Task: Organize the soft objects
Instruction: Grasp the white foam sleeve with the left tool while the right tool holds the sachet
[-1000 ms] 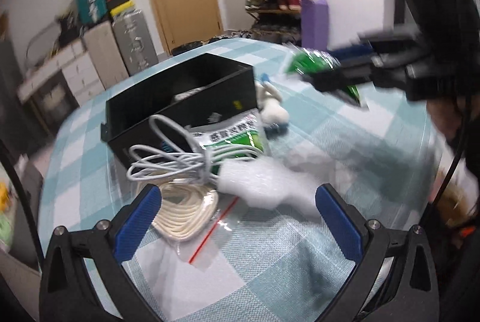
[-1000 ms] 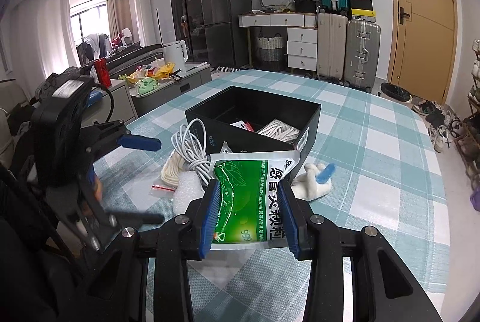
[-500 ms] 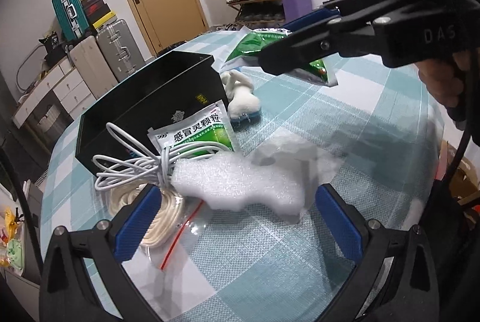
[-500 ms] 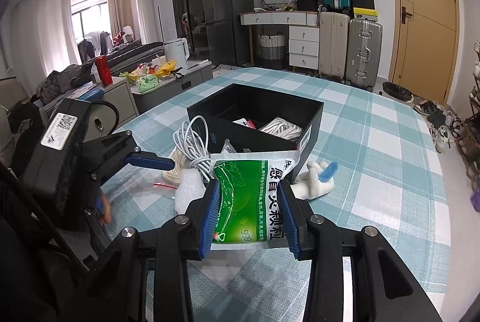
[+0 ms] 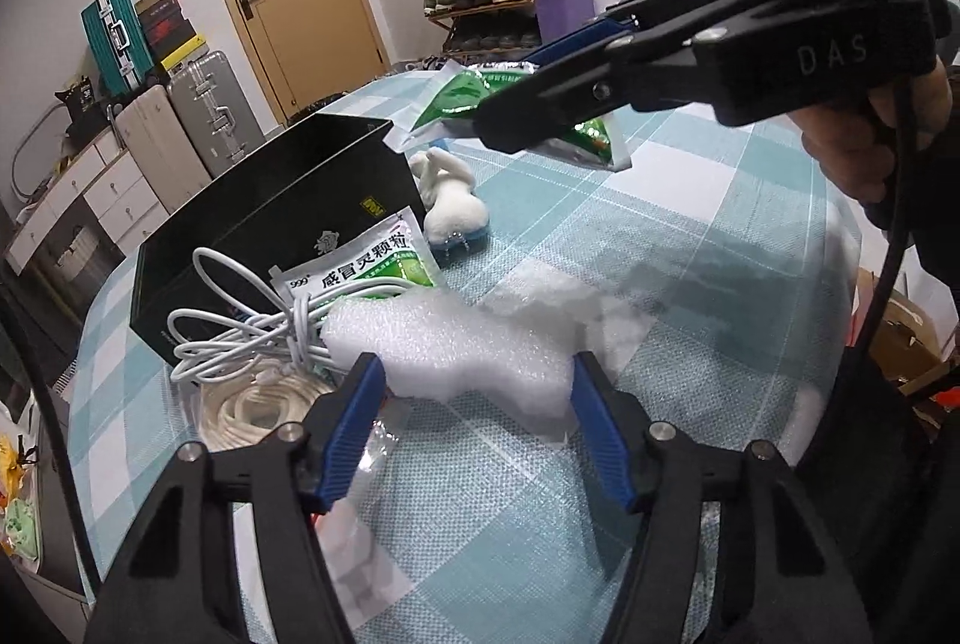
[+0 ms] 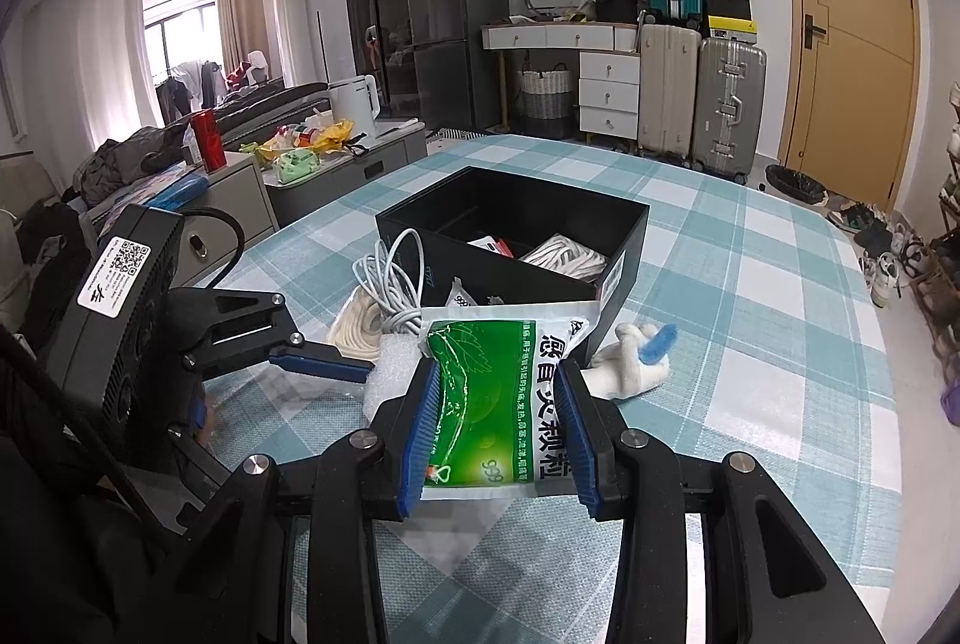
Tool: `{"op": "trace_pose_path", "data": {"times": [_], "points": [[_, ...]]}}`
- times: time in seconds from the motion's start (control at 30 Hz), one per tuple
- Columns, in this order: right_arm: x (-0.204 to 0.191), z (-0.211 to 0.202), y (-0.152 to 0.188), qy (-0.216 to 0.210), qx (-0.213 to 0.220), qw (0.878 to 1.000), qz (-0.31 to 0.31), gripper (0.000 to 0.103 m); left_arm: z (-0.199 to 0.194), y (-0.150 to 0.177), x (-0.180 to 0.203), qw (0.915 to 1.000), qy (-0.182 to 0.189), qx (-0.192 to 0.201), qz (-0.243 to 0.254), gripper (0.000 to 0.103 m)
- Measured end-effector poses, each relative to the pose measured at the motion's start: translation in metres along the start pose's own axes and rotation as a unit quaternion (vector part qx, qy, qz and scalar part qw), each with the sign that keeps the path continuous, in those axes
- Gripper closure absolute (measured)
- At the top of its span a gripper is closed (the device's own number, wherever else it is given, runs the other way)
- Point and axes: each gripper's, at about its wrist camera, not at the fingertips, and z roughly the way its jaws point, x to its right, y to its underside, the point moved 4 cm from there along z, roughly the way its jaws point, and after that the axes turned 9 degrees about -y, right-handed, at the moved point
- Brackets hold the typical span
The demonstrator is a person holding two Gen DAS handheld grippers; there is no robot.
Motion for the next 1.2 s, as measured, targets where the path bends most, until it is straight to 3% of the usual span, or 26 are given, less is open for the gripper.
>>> {"op": "trace_pose_path", "data": {"times": [0.27, 0.37, 0.53, 0.63, 0.7, 1.2], "points": [[0.001, -0.002, -0.001, 0.003, 0.005, 1.000, -0.001, 0.064, -0.014, -0.003, -0.005, 0.9998, 0.000, 0.019, -0.005, 0.042], [0.001, -0.004, -0.003, 0.003, 0.013, 1.000, -0.001, 0.064, -0.021, -0.006, -0.014, 0.9994, 0.007, 0.024, -0.022, 0.071], [0.001, -0.007, -0.005, 0.003, 0.018, 1.000, -0.001, 0.064, -0.020, -0.006, -0.031, 0.9985, 0.004, 0.019, -0.051, 0.071], [0.001, -0.008, -0.005, 0.006, 0.018, 1.000, -0.001, 0.064, -0.017, -0.005, -0.033, 0.9979, 0.014, 0.014, -0.062, 0.063], [0.002, -0.008, -0.005, 0.008, 0.017, 1.000, -0.001, 0.064, -0.016, -0.007, -0.032, 0.9972, 0.014, 0.019, -0.070, 0.041], [0.015, -0.022, -0.003, 0.022, 0.025, 0.999, 0.011, 0.064, 0.026, -0.034, -0.010, 0.9928, 0.052, -0.025, -0.105, 0.039]]}}
